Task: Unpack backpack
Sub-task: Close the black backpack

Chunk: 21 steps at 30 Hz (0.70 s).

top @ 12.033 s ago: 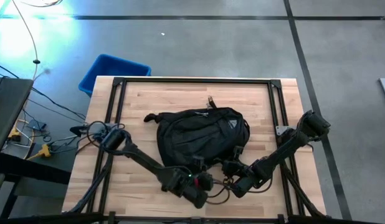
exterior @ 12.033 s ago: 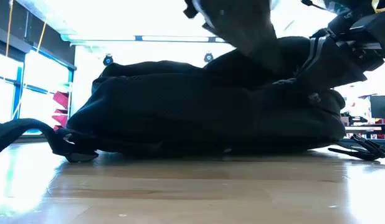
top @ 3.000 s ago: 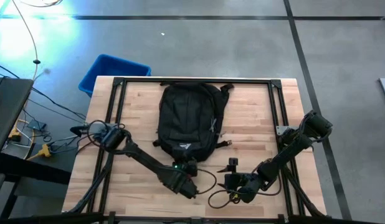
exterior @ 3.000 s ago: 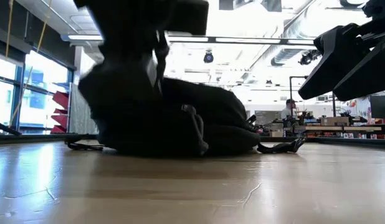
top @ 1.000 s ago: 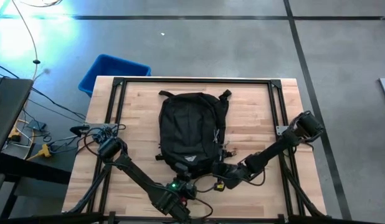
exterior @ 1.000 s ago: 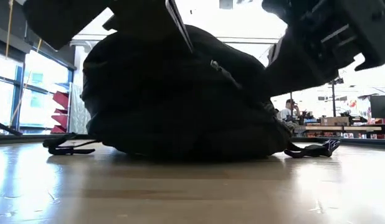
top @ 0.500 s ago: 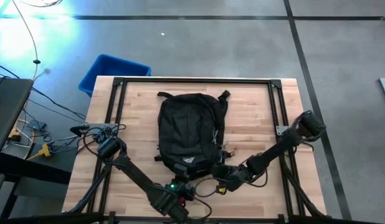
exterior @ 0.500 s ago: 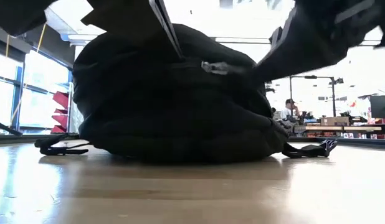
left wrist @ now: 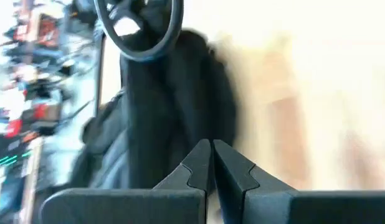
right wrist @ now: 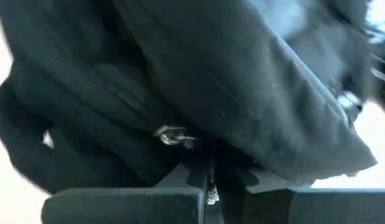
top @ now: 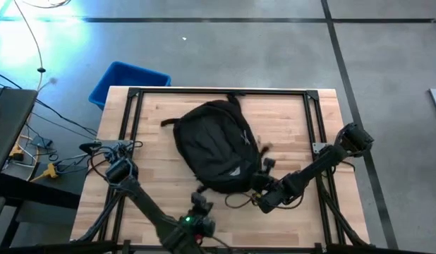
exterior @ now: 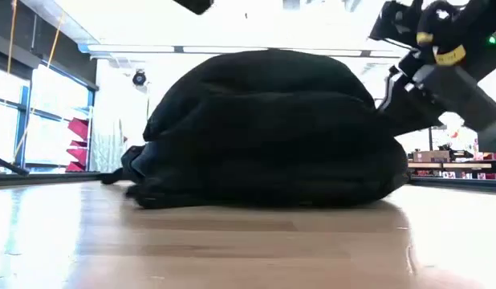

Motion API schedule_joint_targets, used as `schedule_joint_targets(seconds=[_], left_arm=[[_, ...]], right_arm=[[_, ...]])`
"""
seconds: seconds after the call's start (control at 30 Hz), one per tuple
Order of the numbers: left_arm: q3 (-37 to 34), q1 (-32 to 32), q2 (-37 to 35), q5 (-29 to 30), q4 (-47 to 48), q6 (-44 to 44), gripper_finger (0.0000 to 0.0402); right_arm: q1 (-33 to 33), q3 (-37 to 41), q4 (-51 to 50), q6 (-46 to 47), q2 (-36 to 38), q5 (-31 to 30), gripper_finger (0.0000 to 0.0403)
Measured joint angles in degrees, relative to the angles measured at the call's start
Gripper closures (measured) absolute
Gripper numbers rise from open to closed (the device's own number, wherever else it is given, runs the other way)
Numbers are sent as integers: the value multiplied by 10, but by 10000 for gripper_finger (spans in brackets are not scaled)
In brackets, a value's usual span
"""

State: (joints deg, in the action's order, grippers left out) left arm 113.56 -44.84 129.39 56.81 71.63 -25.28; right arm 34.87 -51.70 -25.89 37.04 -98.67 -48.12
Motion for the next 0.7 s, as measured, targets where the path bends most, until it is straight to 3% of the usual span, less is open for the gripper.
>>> schedule_joint_targets(seconds=[0.13, 0.33, 0.5, 0.6, 0.7], left_arm=[[1, -6, 0, 25, 10, -37, 400], [1, 24, 1, 82, -50, -42, 401], [-2, 46, 1, 17, -139, 36, 377], [-14, 57, 2, -36, -207, 82, 350], [-14, 68, 5, -52, -232, 99, 321]], right_arm=[[4, 0, -8, 15, -1, 1, 403], [29, -3, 168, -133, 2, 59, 403], [60, -4, 296, -255, 23, 118, 403], [69, -4, 308, -269, 40, 117, 403], [73, -4, 308, -269, 51, 116, 403]])
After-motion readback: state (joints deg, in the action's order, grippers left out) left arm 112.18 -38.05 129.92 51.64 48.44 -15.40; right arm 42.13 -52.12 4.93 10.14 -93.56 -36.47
